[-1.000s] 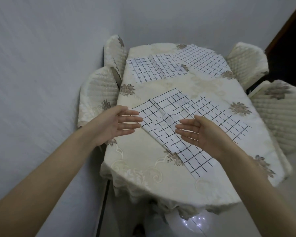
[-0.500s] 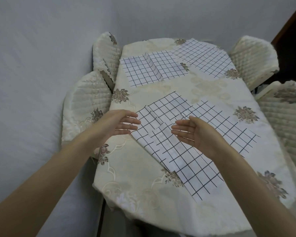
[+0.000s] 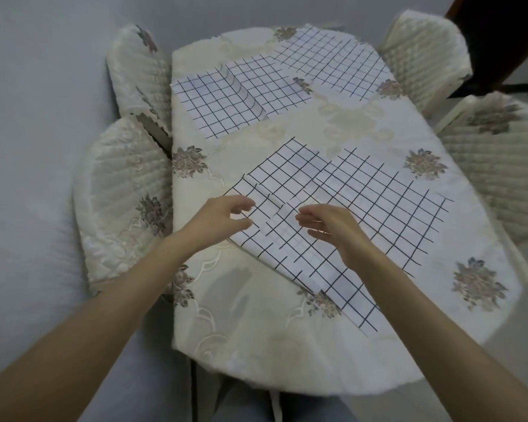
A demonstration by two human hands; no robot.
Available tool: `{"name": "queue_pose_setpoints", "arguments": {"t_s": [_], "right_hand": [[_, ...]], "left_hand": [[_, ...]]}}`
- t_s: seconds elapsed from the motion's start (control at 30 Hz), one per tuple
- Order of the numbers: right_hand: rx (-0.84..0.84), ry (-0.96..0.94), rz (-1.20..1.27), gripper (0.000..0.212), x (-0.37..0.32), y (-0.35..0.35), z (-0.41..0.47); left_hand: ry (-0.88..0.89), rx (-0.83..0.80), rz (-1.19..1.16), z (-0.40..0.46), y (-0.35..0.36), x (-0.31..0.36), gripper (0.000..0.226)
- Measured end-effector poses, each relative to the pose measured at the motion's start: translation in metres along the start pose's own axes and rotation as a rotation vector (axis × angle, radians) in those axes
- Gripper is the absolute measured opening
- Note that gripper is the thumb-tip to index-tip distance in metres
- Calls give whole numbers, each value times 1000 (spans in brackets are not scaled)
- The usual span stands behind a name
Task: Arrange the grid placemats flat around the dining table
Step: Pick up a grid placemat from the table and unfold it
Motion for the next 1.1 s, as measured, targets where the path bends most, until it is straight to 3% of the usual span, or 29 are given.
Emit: {"name": "queue_pose_setpoints", "arguments": {"t_s": [0.13, 0.47, 0.77, 0.93, 1.1], "right_hand": [[48, -88, -184, 14, 20, 12, 14], [126, -117, -874, 49, 81, 16, 41], [126, -140, -1134, 56, 113, 16, 53], [240, -131, -1238, 47, 132, 8, 52], [286, -66, -1390, 58, 144, 10, 49]], "left_hand": [[50, -58, 174, 15, 14, -16, 42], [337, -176, 726, 63, 80, -9, 49], [686, -258, 923, 92, 127, -20, 56], [781, -289, 1005, 94, 147, -22, 60], [833, -289, 1138, 94, 158, -21, 52]]}}
Point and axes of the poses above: each hand's wrist, its own z-axis towards the middle knuckle, its own y-axis out of the palm, x = y × z, the point moved 4 cm from there along z, towards the middle knuckle, and after that the axes turned 6 degrees about z, right-handed, at the moved point
